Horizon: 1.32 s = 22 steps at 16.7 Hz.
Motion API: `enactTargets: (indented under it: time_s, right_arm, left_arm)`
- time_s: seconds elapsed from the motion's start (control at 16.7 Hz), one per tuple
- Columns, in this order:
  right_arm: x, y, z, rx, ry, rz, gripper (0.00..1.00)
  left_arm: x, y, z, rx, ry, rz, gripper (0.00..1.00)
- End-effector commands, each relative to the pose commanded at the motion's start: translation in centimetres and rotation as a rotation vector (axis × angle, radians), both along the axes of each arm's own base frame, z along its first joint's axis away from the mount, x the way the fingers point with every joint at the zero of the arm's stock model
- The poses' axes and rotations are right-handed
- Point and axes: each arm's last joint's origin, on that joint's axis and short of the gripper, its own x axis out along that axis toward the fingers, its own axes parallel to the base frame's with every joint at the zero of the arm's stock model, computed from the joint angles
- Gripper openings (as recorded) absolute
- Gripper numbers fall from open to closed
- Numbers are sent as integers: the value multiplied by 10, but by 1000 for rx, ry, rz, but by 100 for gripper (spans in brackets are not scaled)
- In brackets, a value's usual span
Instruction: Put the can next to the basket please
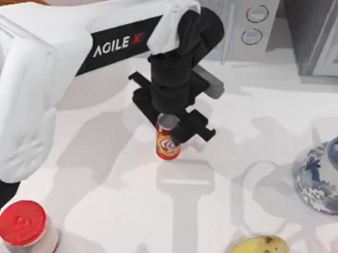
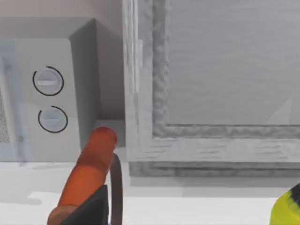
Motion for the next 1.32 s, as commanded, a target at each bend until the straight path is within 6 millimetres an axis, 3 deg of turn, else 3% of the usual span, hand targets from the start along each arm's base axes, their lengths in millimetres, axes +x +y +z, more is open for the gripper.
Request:
enactTargets:
  time_s: [0.18,0.24,0.84,1.02,1.2,1.32]
  right_arm:
    - [0,0,0,0,0,0,100]
    - [0,0,0,0,0,0,100]
    - [0,0,0,0,0,0,100]
    - [0,0,0,0,0,0,100]
    - [0,0,0,0,0,0,100]
    - [0,0,0,0,0,0,100]
  left_arm:
    - [0,0,0,0,0,0,2]
    - [0,0,0,0,0,0,0]
    - [2,5,7,-7,-6,8,0]
    - [17,48,48,-48,-51,72,0]
    - [27,131,98,-86,-115,204,0]
    - [28,191,111,-82,-124,312,0]
